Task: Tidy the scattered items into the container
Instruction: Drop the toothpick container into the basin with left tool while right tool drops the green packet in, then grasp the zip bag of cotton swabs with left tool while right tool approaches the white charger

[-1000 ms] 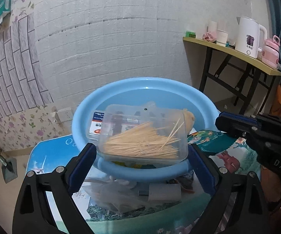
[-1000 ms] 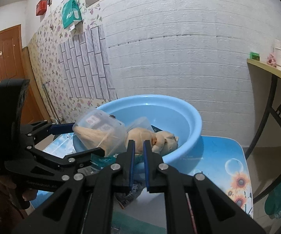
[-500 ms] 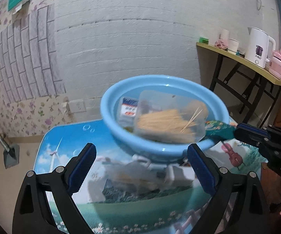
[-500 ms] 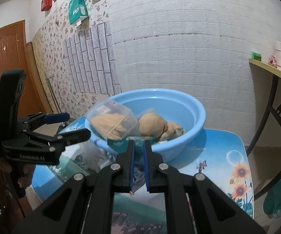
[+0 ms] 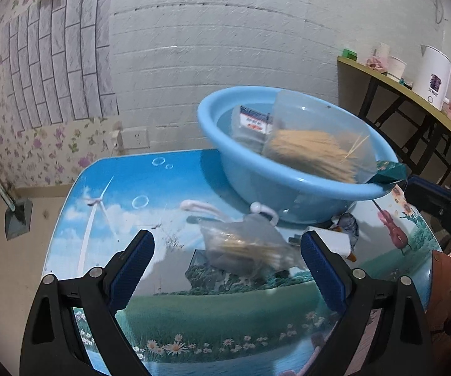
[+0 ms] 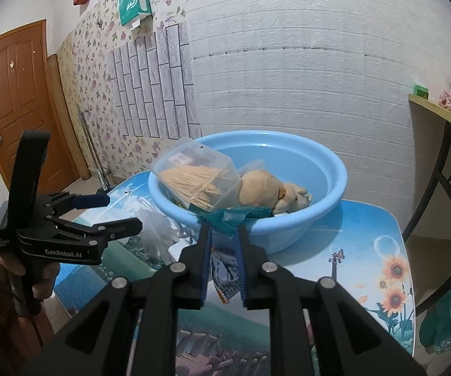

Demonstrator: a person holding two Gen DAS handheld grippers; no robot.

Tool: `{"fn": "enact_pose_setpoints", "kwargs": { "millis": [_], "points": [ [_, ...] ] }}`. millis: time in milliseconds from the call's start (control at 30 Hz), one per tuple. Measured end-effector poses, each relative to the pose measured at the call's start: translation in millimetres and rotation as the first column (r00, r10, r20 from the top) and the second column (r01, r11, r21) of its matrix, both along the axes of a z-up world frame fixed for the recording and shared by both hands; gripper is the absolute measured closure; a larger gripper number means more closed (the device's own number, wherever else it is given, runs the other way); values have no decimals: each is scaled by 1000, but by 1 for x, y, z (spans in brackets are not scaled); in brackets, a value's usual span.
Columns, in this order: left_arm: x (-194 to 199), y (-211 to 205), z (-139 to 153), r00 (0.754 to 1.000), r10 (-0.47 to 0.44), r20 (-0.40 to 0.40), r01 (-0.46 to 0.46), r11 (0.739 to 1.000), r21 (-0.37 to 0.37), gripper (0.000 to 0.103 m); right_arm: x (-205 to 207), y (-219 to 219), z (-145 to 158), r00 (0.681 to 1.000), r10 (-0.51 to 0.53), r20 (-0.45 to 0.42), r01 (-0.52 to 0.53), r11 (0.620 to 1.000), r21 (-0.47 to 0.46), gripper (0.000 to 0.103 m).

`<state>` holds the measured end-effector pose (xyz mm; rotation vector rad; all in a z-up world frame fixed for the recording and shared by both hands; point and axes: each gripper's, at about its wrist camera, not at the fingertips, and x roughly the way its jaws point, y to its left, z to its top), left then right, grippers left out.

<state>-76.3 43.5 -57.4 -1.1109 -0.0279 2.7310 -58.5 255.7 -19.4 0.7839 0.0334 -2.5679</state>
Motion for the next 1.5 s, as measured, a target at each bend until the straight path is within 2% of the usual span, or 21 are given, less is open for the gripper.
{"fn": "enact_pose_setpoints", "kwargs": {
  "millis": [200, 400, 533, 767, 833, 900, 933, 1000, 1100, 1267, 1500],
  "points": [
    [-4, -1, -9, 1000, -5, 28, 5, 1000, 5, 8, -12, 7, 3, 1000, -19, 22, 21, 997, -71, 87],
    [-9, 4, -20, 998, -21, 56, 21, 1000, 5, 8, -30, -6, -1, 1000, -18, 23, 19, 998, -54, 87],
    [-17, 5, -31, 995, -18, 100, 17, 1000, 10, 8, -42, -9, -8, 999, -9, 36, 12, 994, -104, 84],
    [-27, 7, -42, 992, -14, 125, 11, 1000, 18, 8, -36, -13, -7, 1000, -11, 21, 13, 996, -85, 78],
    [-26, 7, -44, 992, -18, 125, 14, 1000, 28, 14, -30, -8, -7, 1000, -19, 7, 20, 993, -120, 71],
    [-26, 8, -45, 990, -45, 134, 39, 998, 47, 31, -23, -3, -7, 1000, -30, -8, 28, 988, -152, 63],
    [-25, 9, -45, 990, -53, 131, 47, 998, 52, 35, -19, -2, -7, 999, -34, -18, 31, 987, -158, 59],
    [-24, 9, -44, 990, -57, 130, 51, 998, 46, 45, -13, 0, -6, 998, -49, -31, 44, 987, -154, 45],
    [-19, 8, -42, 990, -66, 122, 60, 997, 54, 59, -7, 9, -6, 996, -81, -31, 74, 981, -178, 45],
    [-13, 2, -37, 990, -79, 119, 71, 995, 70, 66, -8, 13, -18, 995, -86, 45, 93, 981, -170, 45],
    [1, -8, -34, 989, -77, 124, 68, 995, 76, 67, -12, -11, -37, 994, 2, 106, 6, 997, -80, 45]
  ]
}}
